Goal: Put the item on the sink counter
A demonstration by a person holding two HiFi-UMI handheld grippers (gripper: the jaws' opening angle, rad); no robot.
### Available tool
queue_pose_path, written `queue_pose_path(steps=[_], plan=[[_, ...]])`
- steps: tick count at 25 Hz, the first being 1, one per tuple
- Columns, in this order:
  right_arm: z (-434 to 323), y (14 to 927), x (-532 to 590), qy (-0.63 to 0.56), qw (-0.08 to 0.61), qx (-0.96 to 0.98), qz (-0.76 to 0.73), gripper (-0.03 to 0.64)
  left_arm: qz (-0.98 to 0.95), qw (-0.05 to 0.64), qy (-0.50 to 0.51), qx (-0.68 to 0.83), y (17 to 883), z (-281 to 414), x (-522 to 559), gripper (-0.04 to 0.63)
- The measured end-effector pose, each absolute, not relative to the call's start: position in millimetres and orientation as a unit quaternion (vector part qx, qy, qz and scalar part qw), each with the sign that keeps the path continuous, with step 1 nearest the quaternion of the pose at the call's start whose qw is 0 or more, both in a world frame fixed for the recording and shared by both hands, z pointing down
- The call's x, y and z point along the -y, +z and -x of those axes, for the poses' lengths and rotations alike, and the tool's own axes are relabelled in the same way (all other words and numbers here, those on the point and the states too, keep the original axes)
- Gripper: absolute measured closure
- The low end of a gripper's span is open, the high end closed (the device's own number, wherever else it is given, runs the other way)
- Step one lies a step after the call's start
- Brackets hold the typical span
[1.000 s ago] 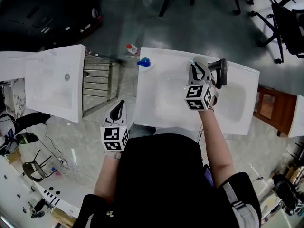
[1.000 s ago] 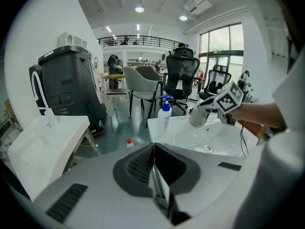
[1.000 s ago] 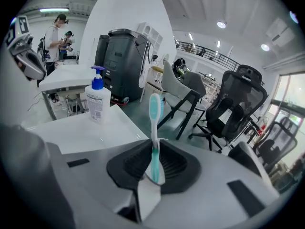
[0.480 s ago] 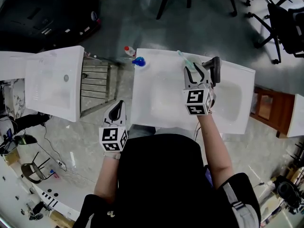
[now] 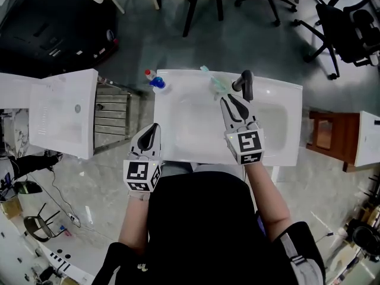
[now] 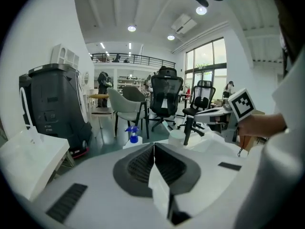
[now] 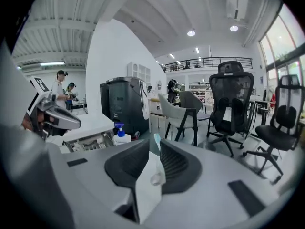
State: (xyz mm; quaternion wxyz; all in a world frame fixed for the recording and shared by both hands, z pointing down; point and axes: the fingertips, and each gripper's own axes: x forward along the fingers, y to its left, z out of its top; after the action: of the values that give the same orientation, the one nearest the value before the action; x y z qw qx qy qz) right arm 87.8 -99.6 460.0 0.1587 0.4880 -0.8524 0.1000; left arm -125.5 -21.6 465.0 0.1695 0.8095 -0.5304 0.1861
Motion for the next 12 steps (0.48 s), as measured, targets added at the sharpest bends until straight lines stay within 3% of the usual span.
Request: queue_pose_path(steps=[12], plan=[[-102,392,42,0.114,0.071,0.841,-0.523,0.555,-0.880,0.158,0.082,0.441,410,82,38,0.574]])
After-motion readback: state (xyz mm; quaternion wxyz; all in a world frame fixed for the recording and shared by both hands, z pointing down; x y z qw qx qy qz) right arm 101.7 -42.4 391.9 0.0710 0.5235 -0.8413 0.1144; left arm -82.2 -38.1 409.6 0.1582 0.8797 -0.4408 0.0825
